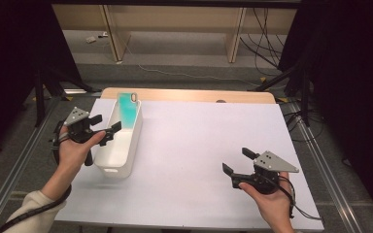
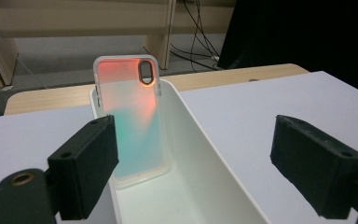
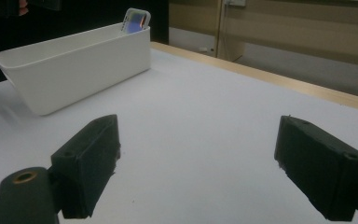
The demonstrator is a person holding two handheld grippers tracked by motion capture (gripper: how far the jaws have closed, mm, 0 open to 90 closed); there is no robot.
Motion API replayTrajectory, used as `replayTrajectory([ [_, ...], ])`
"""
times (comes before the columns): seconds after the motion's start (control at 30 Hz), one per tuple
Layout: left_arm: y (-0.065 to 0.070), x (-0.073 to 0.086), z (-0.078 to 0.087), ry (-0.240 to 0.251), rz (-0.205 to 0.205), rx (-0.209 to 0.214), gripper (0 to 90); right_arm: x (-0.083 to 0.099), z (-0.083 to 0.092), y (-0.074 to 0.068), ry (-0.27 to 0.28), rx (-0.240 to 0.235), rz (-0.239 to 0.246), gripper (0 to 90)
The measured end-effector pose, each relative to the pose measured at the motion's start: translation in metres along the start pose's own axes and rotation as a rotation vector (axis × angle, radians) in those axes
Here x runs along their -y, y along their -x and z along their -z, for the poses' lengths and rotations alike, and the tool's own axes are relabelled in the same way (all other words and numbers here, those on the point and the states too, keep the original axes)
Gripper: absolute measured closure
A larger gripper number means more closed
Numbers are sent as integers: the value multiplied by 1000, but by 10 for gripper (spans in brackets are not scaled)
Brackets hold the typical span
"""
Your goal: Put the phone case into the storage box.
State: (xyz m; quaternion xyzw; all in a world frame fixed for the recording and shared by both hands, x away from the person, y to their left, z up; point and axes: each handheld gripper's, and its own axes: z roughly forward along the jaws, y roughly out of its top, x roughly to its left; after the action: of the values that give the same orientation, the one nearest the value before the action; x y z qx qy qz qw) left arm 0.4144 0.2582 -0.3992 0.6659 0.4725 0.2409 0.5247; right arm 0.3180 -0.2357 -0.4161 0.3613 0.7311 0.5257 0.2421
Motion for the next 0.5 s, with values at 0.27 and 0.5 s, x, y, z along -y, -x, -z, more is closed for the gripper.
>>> replayTrajectory([
  [0.27, 10, 7, 10, 16, -4, 30, 137, 0, 0, 0, 1, 1, 4, 153],
  [0.5, 18, 15, 16, 16, -15, 61, 134, 0, 1, 0, -13, -4, 6, 153],
])
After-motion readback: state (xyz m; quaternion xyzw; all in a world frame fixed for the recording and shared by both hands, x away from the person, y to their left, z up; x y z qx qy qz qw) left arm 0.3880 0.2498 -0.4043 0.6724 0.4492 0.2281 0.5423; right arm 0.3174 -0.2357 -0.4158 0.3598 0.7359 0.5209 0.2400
